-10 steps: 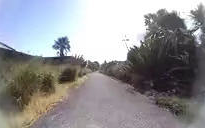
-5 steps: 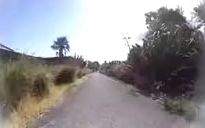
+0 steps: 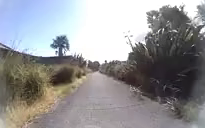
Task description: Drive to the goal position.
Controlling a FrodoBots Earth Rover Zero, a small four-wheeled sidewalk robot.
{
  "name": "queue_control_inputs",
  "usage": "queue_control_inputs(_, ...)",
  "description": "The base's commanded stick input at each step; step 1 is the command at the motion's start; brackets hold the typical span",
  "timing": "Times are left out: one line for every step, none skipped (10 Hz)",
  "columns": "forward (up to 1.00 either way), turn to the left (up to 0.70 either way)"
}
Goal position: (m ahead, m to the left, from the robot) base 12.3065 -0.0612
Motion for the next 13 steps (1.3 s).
queue_control_inputs(0.69, 0.02)
queue_control_inputs(0.7, 0.02)
queue_control_inputs(0.67, 0.02)
queue_control_inputs(0.65, 0.02)
queue_control_inputs(0.69, 0.03)
queue_control_inputs(0.69, 0.03)
queue_control_inputs(0.7, 0.04)
queue_control_inputs(0.64, 0.04)
queue_control_inputs(0.68, 0.04)
queue_control_inputs(0.7, 0.04)
queue_control_inputs(0.7, 0.04)
queue_control_inputs(0.7, 0.04)
queue_control_inputs(0.67, 0.04)
